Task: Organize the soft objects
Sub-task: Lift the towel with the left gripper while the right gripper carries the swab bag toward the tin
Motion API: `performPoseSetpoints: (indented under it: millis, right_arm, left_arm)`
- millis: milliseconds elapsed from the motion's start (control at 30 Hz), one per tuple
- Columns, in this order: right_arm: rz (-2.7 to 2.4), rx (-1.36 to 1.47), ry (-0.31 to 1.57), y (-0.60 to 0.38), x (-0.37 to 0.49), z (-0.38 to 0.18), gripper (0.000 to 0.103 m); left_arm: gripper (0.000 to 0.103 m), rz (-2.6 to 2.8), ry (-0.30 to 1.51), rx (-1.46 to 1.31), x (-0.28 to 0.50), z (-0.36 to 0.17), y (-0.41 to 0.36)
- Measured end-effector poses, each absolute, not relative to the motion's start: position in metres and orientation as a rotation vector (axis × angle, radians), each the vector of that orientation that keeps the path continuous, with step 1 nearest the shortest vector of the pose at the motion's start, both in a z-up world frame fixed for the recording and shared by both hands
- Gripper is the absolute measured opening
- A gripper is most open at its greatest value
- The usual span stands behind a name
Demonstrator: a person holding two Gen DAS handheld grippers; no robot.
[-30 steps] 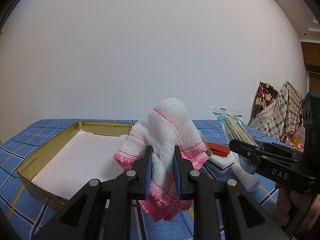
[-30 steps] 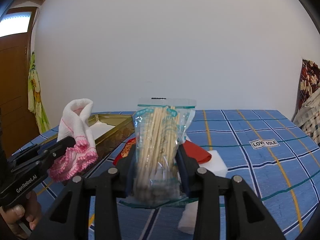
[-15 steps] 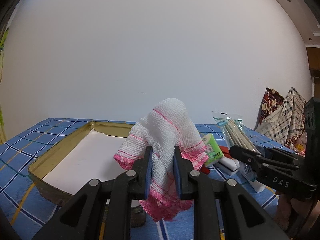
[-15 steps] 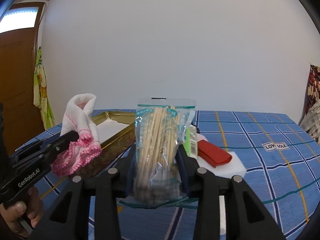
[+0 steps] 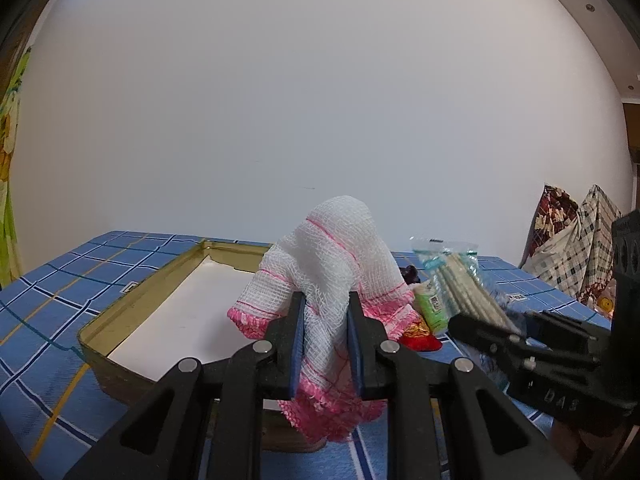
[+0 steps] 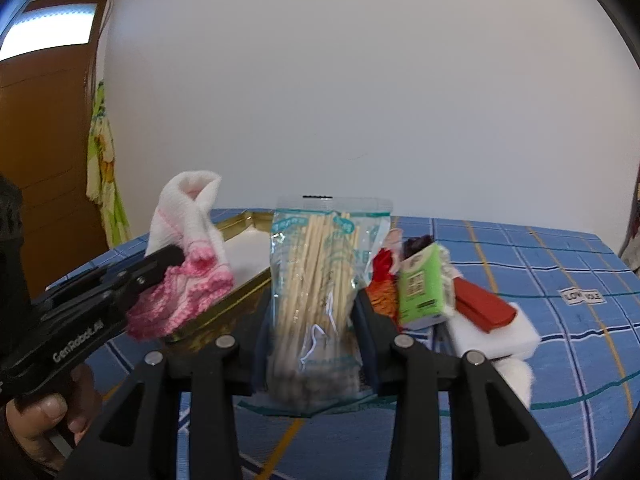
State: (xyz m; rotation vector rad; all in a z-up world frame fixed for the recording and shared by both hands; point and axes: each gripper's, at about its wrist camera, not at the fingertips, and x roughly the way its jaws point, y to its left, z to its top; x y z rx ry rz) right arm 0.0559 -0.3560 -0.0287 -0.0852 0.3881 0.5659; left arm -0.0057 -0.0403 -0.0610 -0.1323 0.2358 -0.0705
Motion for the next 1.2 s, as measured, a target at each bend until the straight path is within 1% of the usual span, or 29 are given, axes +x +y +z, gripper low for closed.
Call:
performPoseSetpoints:
  millis: [167,400,633,1000,1200]
  right_arm:
    - [0.569,-0.155,0.367,-0.343,0.045,-0.032,0.038]
    - [0.587,-0.131,0.385,-0.339,0.046,-0.028,0.038]
    - [0.628,-0.125,0.402,-0.320,0.056,-0.011,0.038]
    - [0.707,-0.114,0.504,-0.272,0.117,0.018,0.038]
    - [0.697,-0.120,0.580,-0.242,0.158,0.017,0.038]
  left_arm:
    - [0.021,-0.057,0.235,-0.138,-0.004,-0.061,-0.044]
    - [0.021,-0.043,0.248,-0.143,0.000,-0.061,-0.047]
    - [0.021,-0.021,0.266,-0.118,0.011,-0.047,-0.047]
    - [0.021,0.018,0.428,-0.031,0.080,-0.026,-0.043]
    - [0.021,0.038,0.559,-0.044,0.134,-0.021,-0.030]
